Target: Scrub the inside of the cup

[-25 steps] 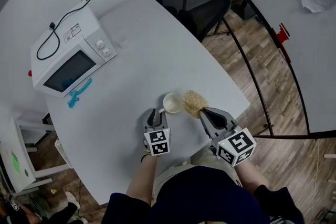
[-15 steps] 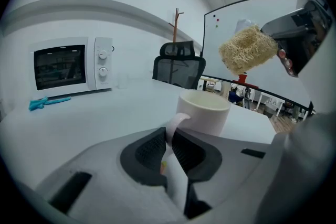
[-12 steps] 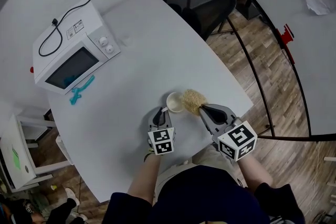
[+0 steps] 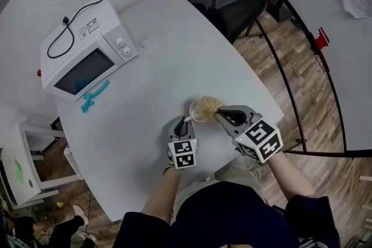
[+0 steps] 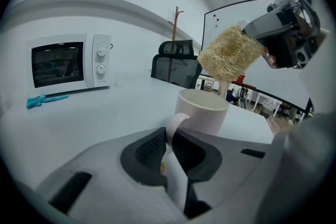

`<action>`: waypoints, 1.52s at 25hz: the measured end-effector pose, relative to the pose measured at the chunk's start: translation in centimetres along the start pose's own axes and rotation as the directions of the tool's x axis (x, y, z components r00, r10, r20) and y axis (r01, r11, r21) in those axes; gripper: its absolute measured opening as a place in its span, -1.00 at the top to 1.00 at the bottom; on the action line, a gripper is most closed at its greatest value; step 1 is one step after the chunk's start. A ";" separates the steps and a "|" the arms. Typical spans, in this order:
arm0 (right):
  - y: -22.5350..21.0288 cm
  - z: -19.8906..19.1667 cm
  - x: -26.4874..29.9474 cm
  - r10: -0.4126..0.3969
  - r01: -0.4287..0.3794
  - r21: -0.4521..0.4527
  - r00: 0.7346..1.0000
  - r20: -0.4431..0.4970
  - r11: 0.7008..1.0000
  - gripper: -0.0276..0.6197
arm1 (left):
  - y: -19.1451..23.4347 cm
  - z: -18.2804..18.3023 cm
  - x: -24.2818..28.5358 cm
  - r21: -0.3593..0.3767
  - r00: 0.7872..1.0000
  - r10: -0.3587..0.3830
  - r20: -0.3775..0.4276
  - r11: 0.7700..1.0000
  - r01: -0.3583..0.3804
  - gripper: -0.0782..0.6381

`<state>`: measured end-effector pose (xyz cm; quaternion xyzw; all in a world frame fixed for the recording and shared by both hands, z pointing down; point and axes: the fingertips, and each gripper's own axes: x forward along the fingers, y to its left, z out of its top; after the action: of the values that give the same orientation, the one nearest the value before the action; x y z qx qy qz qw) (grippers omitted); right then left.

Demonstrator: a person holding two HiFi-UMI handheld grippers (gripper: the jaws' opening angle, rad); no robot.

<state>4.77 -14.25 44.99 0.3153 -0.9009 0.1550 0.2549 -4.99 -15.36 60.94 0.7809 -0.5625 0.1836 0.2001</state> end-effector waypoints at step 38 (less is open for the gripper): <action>2.0 -2.8 5.7 0.108 -0.291 -0.232 0.807 -0.581 0.928 0.82 | -2.4 -1.4 -0.5 0.036 0.996 -0.083 -0.037 0.996 0.084 0.65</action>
<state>0.62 -14.29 50.21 0.1145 -0.8281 0.1231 0.5348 -2.97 -13.53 61.59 0.8040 -0.5221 0.1996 0.2029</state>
